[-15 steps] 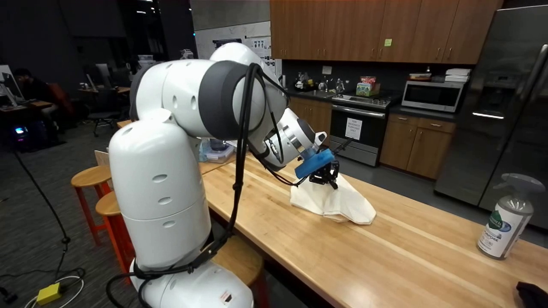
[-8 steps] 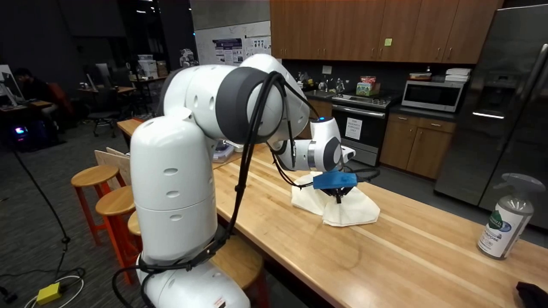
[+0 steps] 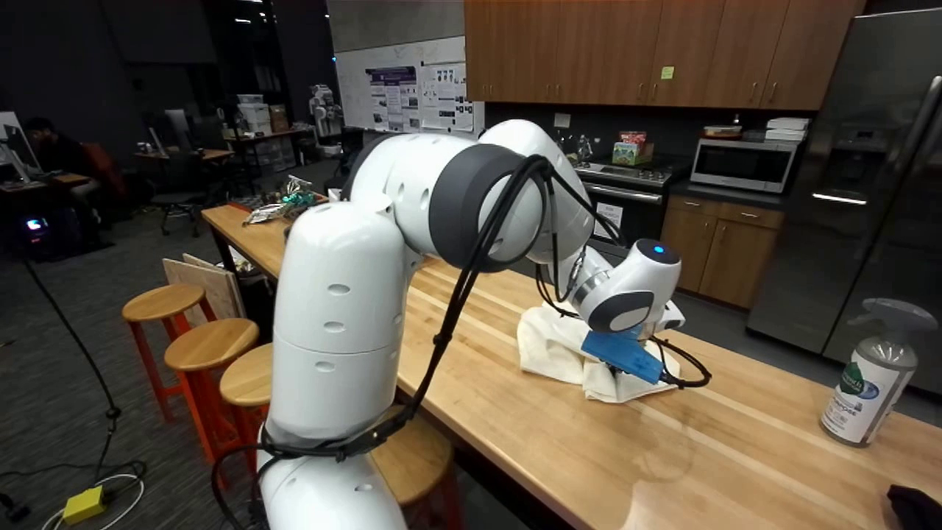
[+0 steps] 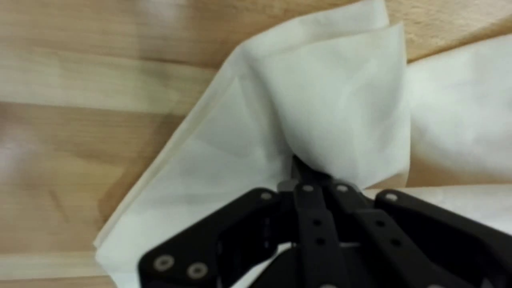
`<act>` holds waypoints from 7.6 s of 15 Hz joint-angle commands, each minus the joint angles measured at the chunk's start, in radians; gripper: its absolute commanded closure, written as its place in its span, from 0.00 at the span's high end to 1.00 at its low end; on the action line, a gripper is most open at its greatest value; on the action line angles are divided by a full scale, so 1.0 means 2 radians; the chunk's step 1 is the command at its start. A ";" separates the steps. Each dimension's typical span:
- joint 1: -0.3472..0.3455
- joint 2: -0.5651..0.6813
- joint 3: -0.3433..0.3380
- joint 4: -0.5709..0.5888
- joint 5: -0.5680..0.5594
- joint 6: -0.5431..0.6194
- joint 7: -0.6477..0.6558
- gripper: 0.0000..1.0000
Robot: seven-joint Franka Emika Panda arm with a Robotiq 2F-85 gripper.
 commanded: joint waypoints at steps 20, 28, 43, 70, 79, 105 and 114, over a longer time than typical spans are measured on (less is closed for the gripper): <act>0.144 0.014 0.002 0.082 -0.143 -0.051 0.104 0.00; 0.183 -0.054 0.008 -0.064 -0.219 -0.054 0.121 0.00; 0.170 0.025 -0.057 0.126 -0.336 -0.123 0.243 0.00; 0.230 0.028 0.024 0.084 -0.330 -0.168 0.132 0.00; 0.207 -0.090 0.016 -0.074 -0.391 -0.097 0.049 0.00; 0.088 -0.176 -0.114 -0.227 -0.514 -0.054 0.413 0.00; 0.100 -0.029 -0.102 -0.098 -0.486 -0.065 0.360 0.00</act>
